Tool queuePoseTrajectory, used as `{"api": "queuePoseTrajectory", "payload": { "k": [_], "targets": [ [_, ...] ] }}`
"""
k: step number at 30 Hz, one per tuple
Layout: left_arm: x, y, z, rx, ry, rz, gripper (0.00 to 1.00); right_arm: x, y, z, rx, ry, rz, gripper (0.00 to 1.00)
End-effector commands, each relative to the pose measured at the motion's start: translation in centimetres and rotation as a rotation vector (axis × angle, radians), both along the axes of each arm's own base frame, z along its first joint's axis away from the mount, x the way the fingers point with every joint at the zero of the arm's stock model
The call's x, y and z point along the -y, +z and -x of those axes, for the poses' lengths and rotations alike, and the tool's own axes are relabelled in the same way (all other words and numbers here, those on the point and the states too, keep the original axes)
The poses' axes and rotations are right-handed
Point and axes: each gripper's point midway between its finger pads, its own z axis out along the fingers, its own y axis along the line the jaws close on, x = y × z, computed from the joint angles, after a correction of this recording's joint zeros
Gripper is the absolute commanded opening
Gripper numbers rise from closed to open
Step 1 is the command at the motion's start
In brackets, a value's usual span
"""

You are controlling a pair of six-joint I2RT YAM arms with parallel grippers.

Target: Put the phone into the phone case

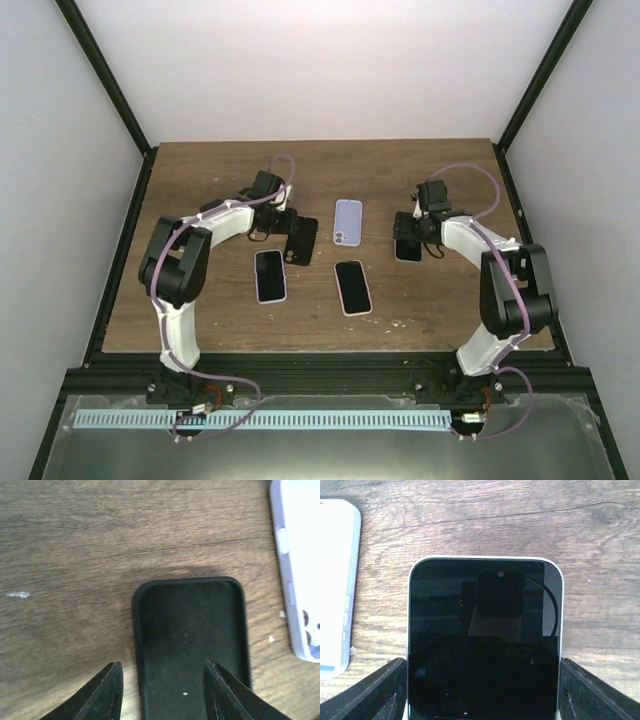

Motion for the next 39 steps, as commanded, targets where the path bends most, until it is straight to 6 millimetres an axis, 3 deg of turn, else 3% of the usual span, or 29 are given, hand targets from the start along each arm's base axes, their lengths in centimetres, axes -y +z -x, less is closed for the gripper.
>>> {"api": "queuePoseTrajectory", "payload": {
  "k": [1, 7, 11, 15, 22, 27, 34, 39],
  "targets": [
    [-0.1, -1.5, -0.4, -0.006, -0.057, -0.069, 0.45, -0.8, 3.2, 0.1, 0.089, 0.031, -0.029, 0.56],
    [-0.2, -3.4, 0.0, -0.026, -0.086, -0.107, 0.41, -1.0, 5.3, 0.8, 0.142, 0.044, -0.053, 0.56],
    [0.4, -3.3, 0.4, 0.014, -0.154, -0.131, 0.19, -0.9, 6.2, 1.3, 0.166, 0.045, -0.061, 0.56],
    [2.5, -0.5, 1.4, 0.154, -0.336, -0.136, 0.01, -0.9, 7.2, 2.0, 0.195, 0.053, -0.068, 0.55],
    [7.2, 4.4, 7.2, 0.418, -0.896, -0.070, 0.00, -1.1, 9.3, 3.5, 0.246, 0.072, -0.096, 0.55],
    [7.7, 4.1, 11.4, 0.529, -1.251, -0.082, 0.00, -1.0, 10.6, 4.2, 0.279, 0.073, -0.099, 0.55],
    [8.0, 4.7, 16.0, 0.683, -1.610, -0.057, 0.00, -0.8, 10.8, 5.0, 0.281, 0.072, -0.103, 0.55],
    [8.8, 3.8, 19.2, 0.705, -1.808, -0.079, 0.00, -0.9, 10.9, 5.2, 0.282, 0.071, -0.109, 0.55]
  ]
}}
